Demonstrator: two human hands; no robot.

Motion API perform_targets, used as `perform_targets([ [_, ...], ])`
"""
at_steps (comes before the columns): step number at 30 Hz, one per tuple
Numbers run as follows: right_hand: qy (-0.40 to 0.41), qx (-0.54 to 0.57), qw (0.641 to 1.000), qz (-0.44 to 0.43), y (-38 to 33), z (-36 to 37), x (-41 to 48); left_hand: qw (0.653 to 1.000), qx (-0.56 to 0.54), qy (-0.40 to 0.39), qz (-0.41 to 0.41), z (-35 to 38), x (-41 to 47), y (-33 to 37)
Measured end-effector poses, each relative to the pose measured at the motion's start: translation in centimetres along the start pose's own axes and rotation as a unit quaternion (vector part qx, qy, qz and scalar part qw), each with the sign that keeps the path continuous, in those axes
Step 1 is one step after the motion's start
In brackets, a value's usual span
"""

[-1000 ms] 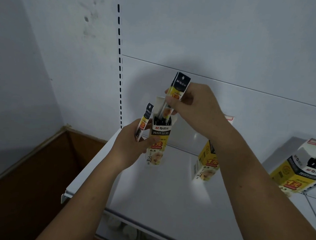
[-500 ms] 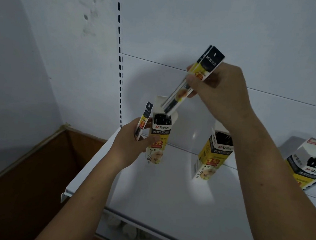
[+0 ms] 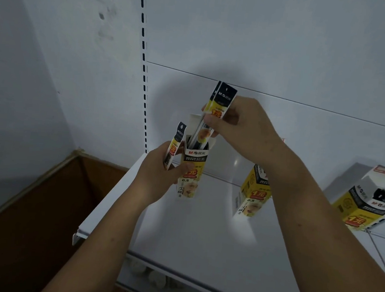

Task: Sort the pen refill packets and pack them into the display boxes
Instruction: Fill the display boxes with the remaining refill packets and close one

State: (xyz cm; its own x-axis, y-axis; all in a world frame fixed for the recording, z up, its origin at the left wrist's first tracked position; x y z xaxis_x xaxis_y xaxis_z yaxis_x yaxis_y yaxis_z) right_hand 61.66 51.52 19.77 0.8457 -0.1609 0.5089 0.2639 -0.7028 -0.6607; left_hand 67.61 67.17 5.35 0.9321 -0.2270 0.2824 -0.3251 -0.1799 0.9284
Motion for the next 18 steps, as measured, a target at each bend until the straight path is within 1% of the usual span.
perform_targets([
  [4,-0.034,0.003,0.999,-0.020,-0.5,-0.9,0.6,1.000,-0.006,-0.004,-0.003,-0.2,0.0,0.0],
  [7,-0.016,0.042,0.999,-0.030,-1.0,-2.3,1.1,1.000,-0.006,-0.005,-0.004,-0.2,0.0,0.0],
  [12,0.019,0.054,0.996,-0.062,-1.4,-3.4,1.4,1.000,-0.009,-0.006,-0.002,0.0,-0.1,0.1],
  [15,0.028,0.053,0.996,-0.060,-1.1,-3.6,1.5,1.000,-0.009,-0.007,-0.001,-0.1,-0.1,0.2],
  [18,0.019,0.056,0.997,-0.047,-0.8,-3.4,1.5,1.000,-0.001,-0.007,0.000,0.0,0.0,0.2],
])
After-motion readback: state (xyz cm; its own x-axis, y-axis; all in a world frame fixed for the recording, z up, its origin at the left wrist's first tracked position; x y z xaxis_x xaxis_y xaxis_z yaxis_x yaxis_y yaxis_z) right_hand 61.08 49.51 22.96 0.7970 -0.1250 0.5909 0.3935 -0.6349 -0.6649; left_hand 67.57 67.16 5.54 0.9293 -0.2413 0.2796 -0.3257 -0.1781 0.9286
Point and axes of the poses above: each hand's wrist, its own x-axis towards the middle knuckle, its own z-axis out of the palm, y = z × x, the point moved 7 cm from there along x, towards the middle knuckle, and after that the axes turned 11 degrees about y, right-handed, at the moved point
